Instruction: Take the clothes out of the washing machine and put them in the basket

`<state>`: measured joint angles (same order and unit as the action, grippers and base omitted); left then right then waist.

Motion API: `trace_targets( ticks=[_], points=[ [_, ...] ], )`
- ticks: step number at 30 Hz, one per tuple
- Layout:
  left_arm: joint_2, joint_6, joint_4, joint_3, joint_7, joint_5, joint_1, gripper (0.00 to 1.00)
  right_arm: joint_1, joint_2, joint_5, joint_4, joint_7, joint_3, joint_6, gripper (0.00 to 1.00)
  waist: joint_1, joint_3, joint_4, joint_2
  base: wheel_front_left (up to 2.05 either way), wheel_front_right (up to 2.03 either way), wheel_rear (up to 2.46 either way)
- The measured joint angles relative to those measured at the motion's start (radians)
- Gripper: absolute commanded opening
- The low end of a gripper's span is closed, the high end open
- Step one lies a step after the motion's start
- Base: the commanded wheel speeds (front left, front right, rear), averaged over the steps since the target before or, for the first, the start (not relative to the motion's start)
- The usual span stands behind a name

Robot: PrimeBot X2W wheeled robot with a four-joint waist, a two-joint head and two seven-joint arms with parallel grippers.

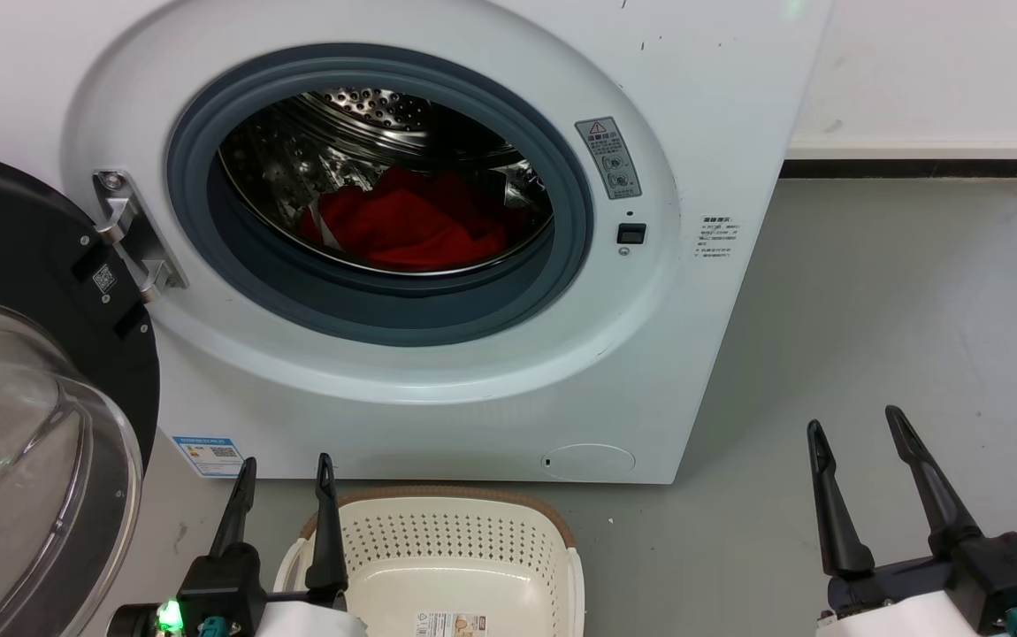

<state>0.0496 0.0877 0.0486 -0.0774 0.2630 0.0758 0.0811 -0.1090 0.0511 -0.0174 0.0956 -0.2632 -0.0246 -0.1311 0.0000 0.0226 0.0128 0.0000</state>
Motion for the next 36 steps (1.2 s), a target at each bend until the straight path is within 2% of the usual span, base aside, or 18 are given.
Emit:
trace_targets(
  ticks=[29, 36],
  points=[
    [0.000, -0.001, 0.045, 0.011, 0.000, 0.009, -0.011, 1.00, -0.010, 0.000, 0.027, -0.021, 0.000, -0.006, 0.000, 1.00, 0.0000, 0.003, -0.005, 0.0000, 0.00, 0.00, 0.00],
    [0.003, -0.056, 0.159, 0.043, 0.000, 0.015, -0.128, 1.00, 0.008, 0.000, 0.026, -0.012, 0.000, -0.015, 0.000, 1.00, 0.0000, 0.030, -0.019, 0.0000, 0.00, 0.00, 0.00]
  ],
)
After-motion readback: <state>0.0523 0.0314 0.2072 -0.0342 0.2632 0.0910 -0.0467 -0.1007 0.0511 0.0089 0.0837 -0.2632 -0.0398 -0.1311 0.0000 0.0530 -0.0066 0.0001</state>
